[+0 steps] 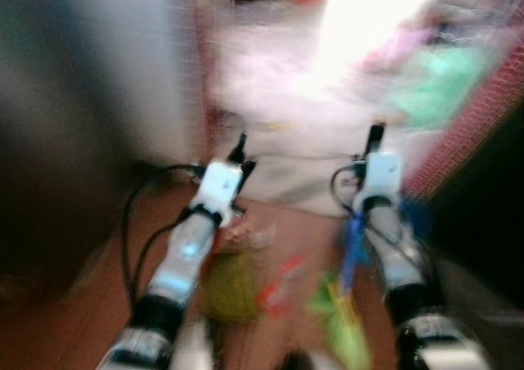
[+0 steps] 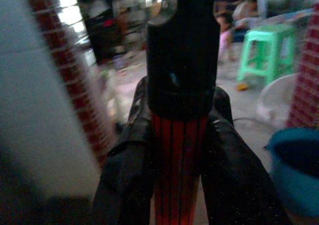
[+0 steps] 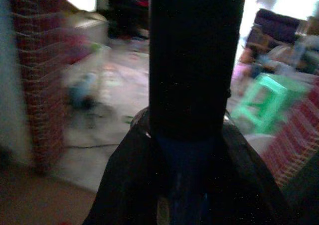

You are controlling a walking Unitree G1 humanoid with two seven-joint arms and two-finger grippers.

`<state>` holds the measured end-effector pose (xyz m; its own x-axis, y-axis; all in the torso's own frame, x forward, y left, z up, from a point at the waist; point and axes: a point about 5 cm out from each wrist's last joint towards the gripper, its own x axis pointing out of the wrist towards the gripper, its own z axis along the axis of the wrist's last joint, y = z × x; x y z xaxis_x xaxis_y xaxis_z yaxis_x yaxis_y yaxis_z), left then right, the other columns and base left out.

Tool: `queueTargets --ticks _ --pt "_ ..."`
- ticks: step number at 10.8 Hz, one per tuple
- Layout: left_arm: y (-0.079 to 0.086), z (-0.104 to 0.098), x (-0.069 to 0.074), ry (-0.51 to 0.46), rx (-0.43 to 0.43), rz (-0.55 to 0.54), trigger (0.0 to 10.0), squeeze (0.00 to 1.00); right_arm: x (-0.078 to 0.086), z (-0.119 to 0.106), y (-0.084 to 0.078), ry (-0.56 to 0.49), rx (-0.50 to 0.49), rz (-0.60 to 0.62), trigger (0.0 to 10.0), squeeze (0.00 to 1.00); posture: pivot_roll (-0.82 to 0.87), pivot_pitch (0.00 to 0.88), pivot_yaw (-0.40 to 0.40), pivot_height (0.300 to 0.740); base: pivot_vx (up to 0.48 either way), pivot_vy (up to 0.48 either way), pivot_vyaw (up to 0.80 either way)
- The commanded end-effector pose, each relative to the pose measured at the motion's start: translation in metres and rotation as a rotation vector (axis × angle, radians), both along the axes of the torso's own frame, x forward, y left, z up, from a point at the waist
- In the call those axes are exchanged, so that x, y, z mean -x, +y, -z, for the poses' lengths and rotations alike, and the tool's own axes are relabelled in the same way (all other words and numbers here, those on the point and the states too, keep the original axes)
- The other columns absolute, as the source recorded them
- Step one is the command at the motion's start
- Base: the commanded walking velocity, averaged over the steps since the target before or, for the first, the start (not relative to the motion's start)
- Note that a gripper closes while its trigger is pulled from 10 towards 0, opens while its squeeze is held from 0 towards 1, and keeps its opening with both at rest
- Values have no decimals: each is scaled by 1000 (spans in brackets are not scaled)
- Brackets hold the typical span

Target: Sweep floor

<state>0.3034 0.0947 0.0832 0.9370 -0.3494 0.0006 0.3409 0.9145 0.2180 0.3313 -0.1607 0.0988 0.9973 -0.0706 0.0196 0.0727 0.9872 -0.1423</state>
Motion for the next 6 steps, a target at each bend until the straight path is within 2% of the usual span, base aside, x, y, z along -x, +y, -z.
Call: queueTargets --ticks 1,4,6 --pt "-5 -12 -5 -41 -12 28 10000 0 2 0 -8 2 -20 39 10000 0 8 2 -57 740 0 0 0" --pt "6 -16 -3 -55 28 -32 10000 0 5 0 -12 2 -26 56 10000 0 -2 7 -45 740 0 0 0" --pt "30 -12 3 -58 63 -129 10000 0 8 5 -22 14 -55 98 10000 0 -5 12 -37 740 0 0 0"
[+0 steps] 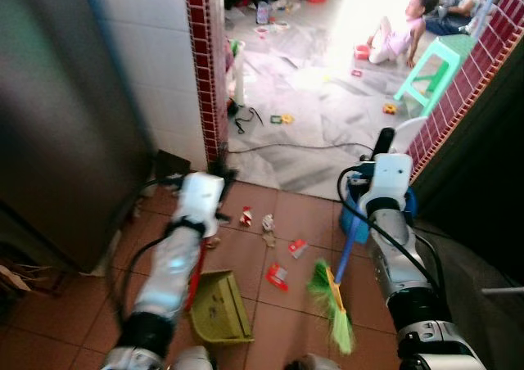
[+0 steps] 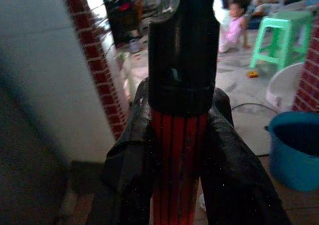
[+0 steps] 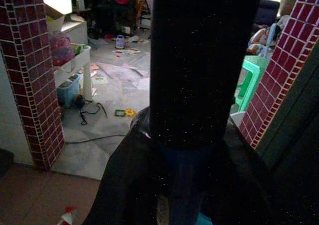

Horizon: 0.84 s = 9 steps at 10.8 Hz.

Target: Sweep floor

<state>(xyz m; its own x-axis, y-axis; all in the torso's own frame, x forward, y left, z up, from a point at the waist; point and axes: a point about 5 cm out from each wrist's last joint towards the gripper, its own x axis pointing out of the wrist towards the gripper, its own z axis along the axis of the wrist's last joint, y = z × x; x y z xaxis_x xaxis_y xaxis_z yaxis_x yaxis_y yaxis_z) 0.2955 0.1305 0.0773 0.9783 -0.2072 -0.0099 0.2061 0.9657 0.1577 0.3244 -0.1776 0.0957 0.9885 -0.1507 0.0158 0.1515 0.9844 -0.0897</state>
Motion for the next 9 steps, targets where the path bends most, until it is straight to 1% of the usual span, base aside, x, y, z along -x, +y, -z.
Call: queueTargets --ticks 1,2,3,4,5,6,7,8,9 --pt "4 -12 -4 -54 44 -18 10000 0 4 6 -5 25 -15 21 10000 0 -6 17 -37 740 0 0 -700" --pt "7 -11 -3 -54 28 -35 10000 0 5 7 -2 28 -19 18 10000 0 -6 17 -38 740 0 0 0" --pt "5 -7 2 -41 13 -23 10000 0 7 10 3 33 -18 0 10000 0 -10 0 -37 740 0 0 0" --pt "3 0 3 -17 24 -24 10000 0 5 16 7 55 -19 -15 10000 0 -12 0 -36 740 0 0 0" --pt "-2 -7 -2 -32 42 -7 10000 0 -1 9 11 42 -19 -39 10000 0 -9 0 -38 740 0 0 0" --pt "-7 -17 -5 -57 56 21 10000 0 -5 -2 15 2 -13 -67 10000 0 2 0 -54 740 0 0 0" --pt "-11 -24 -7 -76 48 54 10000 0 -8 -5 18 -9 0 -73 10000 0 14 0 -48 740 0 0 0" --pt "-12 -22 -4 -70 31 57 10000 0 -6 2 17 21 -12 -36 10000 0 22 0 -54 740 0 0 0" --pt "-13 -27 3 -74 38 81 10000 0 -3 -2 26 1 -16 -73 10000 0 29 28 -48 740 0 0 0"
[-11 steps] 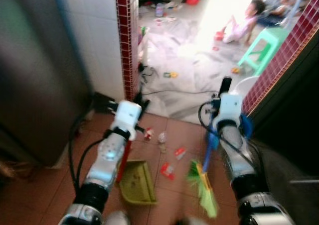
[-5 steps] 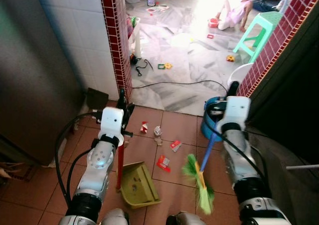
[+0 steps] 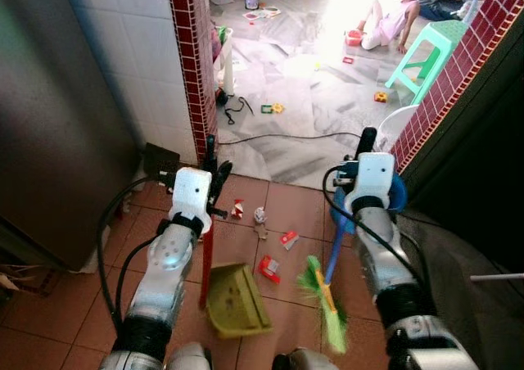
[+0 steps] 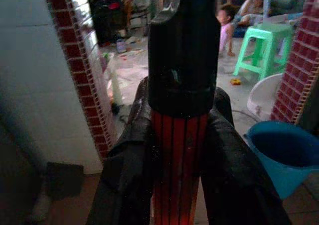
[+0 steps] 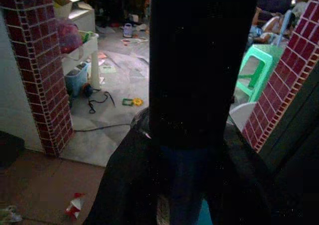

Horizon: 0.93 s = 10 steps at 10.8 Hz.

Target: Sweep floor

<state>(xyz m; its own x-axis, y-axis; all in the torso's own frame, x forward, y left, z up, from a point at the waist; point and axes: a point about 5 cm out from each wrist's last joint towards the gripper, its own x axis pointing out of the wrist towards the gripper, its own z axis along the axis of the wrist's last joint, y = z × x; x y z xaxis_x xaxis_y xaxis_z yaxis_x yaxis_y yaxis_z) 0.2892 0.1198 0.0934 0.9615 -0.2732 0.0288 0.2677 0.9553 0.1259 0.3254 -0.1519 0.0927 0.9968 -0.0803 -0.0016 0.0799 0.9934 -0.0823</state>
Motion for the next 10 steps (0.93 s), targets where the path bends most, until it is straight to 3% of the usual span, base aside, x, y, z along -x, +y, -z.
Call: queueTargets --ticks 1,2,4,6,10 --pt "2 -8 1 -32 -8 14 10000 0 1 -3 4 -15 6 -21 10000 0 28 55 -28 740 0 0 0" --pt "13 -3 2 -4 16 -42 10000 0 3 2 4 -4 -23 -7 10000 0 20 29 -18 740 0 0 0" --pt "19 -4 -3 -5 27 -81 10000 0 0 0 -5 -16 -17 20 10000 0 26 16 -22 740 0 0 0" --pt "19 -6 -7 -1 50 -103 10000 0 -3 -1 -15 -5 -25 50 10000 0 27 20 -31 740 0 0 -653" --pt "11 -9 -9 -22 71 -98 10000 0 -1 -2 -8 -12 -20 13 10000 0 9 35 -47 740 0 432 0"
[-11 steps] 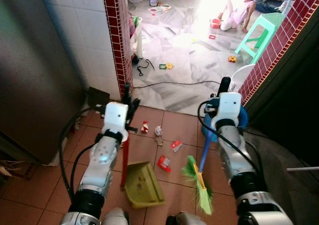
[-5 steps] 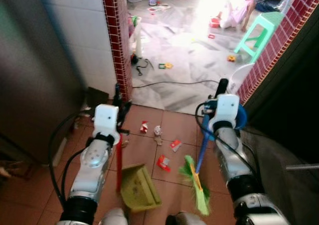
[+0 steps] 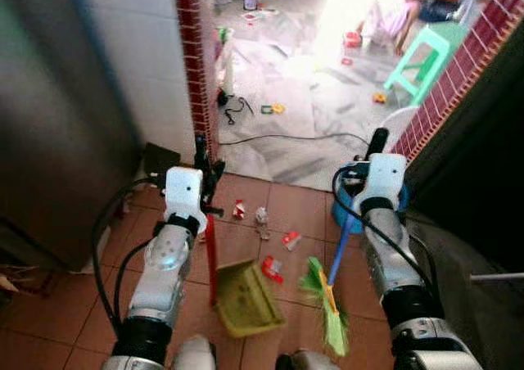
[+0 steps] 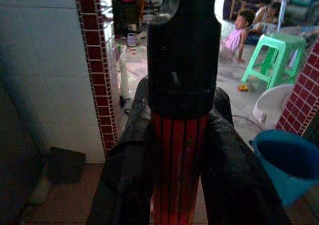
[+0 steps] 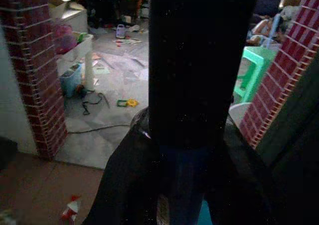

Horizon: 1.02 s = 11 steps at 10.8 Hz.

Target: Sweep floor

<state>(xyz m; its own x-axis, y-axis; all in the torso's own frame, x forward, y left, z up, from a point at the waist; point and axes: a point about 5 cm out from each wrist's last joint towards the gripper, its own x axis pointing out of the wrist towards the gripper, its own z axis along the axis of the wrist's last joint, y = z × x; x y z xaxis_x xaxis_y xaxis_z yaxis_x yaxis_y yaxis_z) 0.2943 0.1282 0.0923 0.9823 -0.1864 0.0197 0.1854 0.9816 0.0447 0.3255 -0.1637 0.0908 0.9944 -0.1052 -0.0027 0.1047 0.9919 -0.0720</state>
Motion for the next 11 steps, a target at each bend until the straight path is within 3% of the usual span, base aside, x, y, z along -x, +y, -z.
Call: queueTargets --ticks 1,4,11 --pt "1 -13 -6 -56 -3 -17 10000 0 -4 -8 6 -28 1 -19 10000 0 7 36 -49 740 0 424 0" --pt "-4 -18 -7 -75 5 -13 10000 0 -7 -13 1 -38 33 -3 10000 0 2 45 -55 740 102 403 0" --pt "-15 -20 -4 -83 -18 39 10000 0 -7 -12 -3 -35 65 33 10000 0 5 51 -50 740 476 0 0"
